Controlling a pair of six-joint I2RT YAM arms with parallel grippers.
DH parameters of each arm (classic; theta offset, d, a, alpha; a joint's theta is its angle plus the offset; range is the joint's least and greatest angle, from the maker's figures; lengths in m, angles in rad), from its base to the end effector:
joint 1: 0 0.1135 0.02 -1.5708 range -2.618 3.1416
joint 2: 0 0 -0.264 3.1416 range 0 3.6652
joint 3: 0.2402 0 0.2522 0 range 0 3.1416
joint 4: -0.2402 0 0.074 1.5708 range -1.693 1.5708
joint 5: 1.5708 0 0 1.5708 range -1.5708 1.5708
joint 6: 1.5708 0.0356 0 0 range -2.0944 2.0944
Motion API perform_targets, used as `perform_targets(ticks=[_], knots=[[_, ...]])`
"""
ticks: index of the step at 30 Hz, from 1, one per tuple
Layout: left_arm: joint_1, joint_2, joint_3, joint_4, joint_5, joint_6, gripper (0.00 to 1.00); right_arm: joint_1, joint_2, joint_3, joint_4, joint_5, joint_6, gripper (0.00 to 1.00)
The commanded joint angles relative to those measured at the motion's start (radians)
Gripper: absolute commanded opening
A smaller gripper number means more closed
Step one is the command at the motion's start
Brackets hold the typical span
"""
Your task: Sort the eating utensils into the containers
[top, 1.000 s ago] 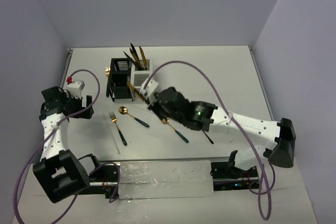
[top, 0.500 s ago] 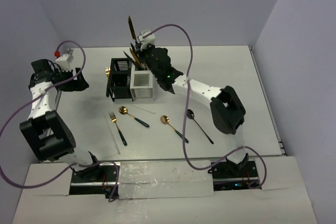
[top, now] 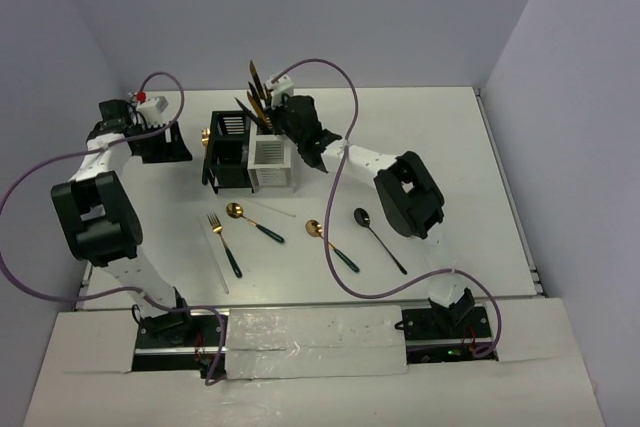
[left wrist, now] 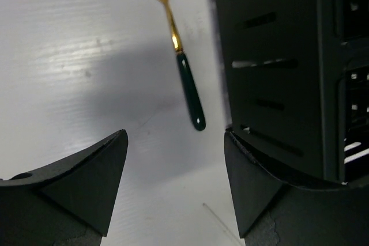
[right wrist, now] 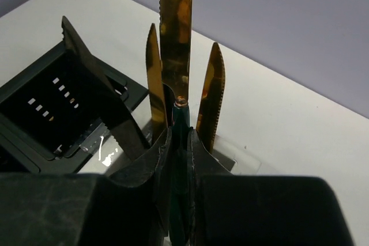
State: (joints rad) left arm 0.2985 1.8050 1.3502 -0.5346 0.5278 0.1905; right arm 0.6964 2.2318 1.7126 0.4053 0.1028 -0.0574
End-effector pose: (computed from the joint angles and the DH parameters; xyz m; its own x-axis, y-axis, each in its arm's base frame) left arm 0.3735 0.0961 0.2290 -0.7823 -0.0696 -0.6190 0.1614 0.9372 -0.3093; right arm 0.4114 0.3392 0.2400 -0.0549 -0.1203 -0.9912 -0.5639 0.8230 -0.0686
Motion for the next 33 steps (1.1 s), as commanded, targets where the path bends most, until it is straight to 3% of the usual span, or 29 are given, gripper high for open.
perform_targets(ticks=[1,6,11,15,27,33], knots=[[-0.044,0.025,0.061,0.065,-0.035,-0.037,0.77,0.006,0.011,0.076,-0.045,-0.021,-0.025,0.0],[-0.105,0.108,0.099,0.058,-0.106,-0.042,0.75,0.006,-0.072,-0.037,-0.019,-0.052,-0.039,0.24],[-0.134,0.175,0.161,0.059,-0.187,-0.057,0.74,0.006,-0.138,-0.114,0.013,-0.074,-0.025,0.38],[-0.168,0.211,0.191,0.048,-0.19,-0.063,0.74,0.005,-0.175,-0.126,0.0,-0.097,-0.016,0.43],[-0.213,0.258,0.191,0.032,-0.256,-0.074,0.73,0.003,-0.362,-0.251,0.049,-0.146,0.033,0.44],[-0.226,0.31,0.227,0.022,-0.356,-0.068,0.61,0.003,-0.448,-0.336,0.078,-0.146,0.027,0.44]])
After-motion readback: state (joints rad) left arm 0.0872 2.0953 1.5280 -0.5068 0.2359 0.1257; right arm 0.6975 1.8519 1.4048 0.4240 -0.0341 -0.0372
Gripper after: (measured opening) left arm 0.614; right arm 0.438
